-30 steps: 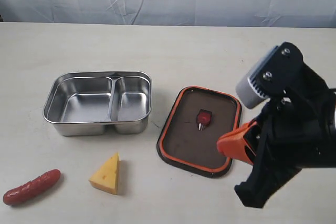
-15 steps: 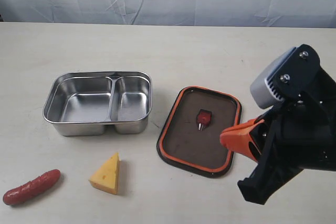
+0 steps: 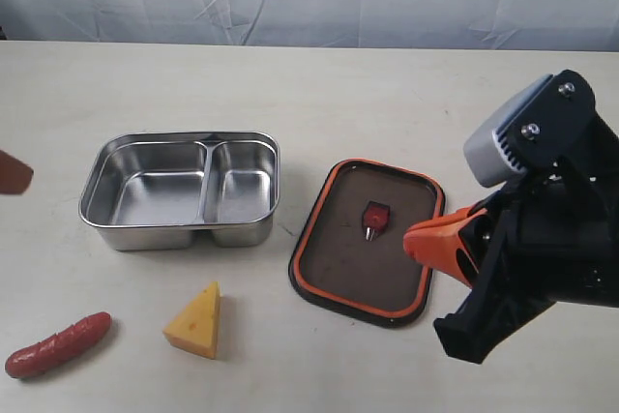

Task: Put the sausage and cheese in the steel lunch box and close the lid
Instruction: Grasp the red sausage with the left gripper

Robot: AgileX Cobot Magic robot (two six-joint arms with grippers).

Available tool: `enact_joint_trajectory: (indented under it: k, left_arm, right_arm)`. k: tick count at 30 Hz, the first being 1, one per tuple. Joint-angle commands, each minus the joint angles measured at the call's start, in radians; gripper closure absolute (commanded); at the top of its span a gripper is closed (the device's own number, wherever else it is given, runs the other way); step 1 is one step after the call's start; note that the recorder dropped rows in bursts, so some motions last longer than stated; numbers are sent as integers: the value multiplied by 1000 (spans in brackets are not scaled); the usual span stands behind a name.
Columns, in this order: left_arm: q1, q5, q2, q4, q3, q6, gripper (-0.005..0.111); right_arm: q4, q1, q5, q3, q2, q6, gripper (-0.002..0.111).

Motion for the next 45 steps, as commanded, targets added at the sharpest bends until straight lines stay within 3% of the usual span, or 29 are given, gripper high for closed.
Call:
enact_joint_trajectory:
  k: [1,4,6,9,13,16,24,41,43,45]
  left_arm:
    - [-5,125,112,-2,-6,-2,75]
    - [-5,125,158,10,-6,-2,56]
    - [-5,125,185,20,-6,-2,52]
    - [-43,125,218,69,18,-6,52]
    - [-162,51,254,223,72,-10,52]
    - [-241,-31,272,258,112,-35,52]
    - [-356,-213,328,330,175,-108,52]
    - [-365,-293,516,372,207,-128,54]
    - [-365,-283,537,372,207,-128,59]
    - [-367,-248,538,361,207,-128,78]
  right_arm:
    - [-4,-2,-8,5,-8,3,108]
    - [-4,-2,-8,5,-8,3,108]
    - [-6,-2,-8,5,-8,3,108]
    - [-15,-2,-8,5,-8,3,108]
    - [-28,-2,-8,5,-8,3,108]
    - [-30,-2,-1,5,-8,3,108]
    - [-30,-2,19,5,-8,3,108]
    - [-37,-2,39,5,-8,3,108]
    - [-39,-2,39,5,-8,3,108]
    - [-45,-2,39,5,-8,3,108]
